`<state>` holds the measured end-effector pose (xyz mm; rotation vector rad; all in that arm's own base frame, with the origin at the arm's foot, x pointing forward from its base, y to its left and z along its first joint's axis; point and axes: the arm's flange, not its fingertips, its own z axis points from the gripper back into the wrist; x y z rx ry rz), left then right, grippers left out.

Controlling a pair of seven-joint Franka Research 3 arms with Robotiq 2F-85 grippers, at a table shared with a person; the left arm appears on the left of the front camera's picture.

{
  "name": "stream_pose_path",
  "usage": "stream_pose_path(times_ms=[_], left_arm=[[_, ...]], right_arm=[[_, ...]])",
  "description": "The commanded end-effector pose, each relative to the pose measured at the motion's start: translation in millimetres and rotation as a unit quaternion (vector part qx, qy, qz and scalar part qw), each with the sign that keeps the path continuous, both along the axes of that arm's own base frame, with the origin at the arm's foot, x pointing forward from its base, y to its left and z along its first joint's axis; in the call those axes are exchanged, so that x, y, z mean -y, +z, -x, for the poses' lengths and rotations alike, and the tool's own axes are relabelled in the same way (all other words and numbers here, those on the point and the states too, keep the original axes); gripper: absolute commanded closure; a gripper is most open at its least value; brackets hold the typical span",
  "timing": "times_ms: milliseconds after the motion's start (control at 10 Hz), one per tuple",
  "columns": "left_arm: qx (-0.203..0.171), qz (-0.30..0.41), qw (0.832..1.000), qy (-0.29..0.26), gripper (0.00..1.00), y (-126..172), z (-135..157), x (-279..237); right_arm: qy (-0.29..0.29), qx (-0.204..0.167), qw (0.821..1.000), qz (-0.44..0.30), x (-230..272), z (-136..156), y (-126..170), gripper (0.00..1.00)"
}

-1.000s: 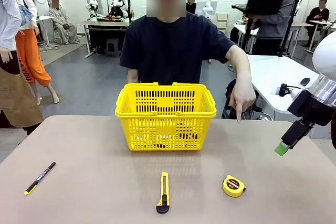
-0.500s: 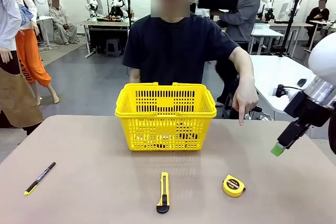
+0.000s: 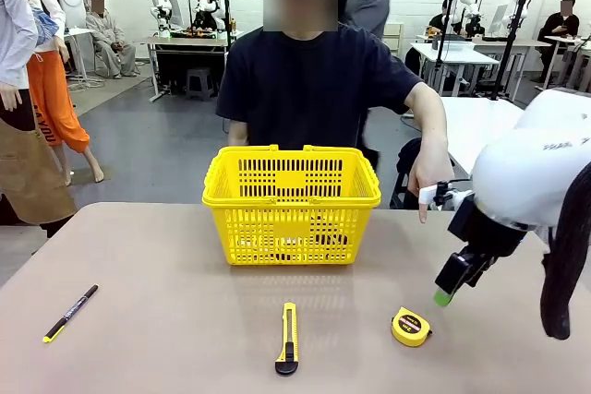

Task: Place the items the person wants into the basket.
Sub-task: Pick up the item the person points to and place it in the Market Basket.

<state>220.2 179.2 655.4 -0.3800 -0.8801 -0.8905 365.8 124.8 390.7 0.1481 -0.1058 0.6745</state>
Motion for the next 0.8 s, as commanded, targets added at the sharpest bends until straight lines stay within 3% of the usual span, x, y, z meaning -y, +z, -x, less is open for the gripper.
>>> stream_pose_path(times_ms=[0,700], left_arm=[[0.004,0.003,1.0,-0.005,0.0,0,0,-1],[0.004,0.003,1.0,-0.005,0.0,0,0,-1]], right_arm=[[-0.016,-0.018,0.999,0.036,-15,4,-30,0.0],[0.016,-0.032,0.994,0.105,-68,7,-72,0.0]])
